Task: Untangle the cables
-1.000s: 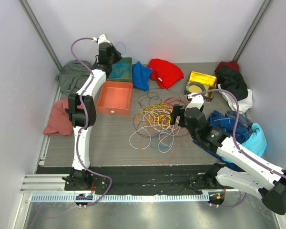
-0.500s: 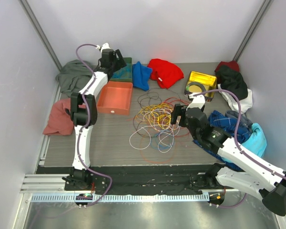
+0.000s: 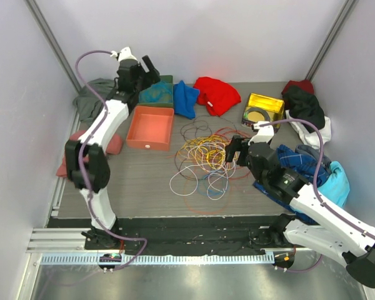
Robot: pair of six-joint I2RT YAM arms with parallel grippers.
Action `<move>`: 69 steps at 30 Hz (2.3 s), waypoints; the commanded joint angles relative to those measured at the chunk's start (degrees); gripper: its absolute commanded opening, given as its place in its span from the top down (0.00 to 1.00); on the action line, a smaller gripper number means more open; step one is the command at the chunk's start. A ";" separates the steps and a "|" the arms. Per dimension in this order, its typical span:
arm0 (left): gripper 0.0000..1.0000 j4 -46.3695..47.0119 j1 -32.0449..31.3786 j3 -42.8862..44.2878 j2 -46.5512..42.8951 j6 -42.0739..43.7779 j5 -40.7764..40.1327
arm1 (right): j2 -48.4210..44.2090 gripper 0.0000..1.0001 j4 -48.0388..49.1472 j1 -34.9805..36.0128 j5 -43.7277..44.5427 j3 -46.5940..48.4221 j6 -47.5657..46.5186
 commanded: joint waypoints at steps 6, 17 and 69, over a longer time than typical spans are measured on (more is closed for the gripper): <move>0.15 1.04 -19.47 -28.91 -24.58 -2.56 -2.16 | -0.72 0.07 1.38 -0.10 -2.15 0.48 2.71; 0.19 -5.21 -33.27 -53.18 -44.54 -7.94 -6.38 | 0.16 0.11 -1.97 -0.19 -5.30 -3.56 8.94; 0.75 9.47 -42.51 -51.87 -11.94 -15.85 13.84 | -8.45 0.14 -5.92 -0.10 -6.54 -11.56 15.19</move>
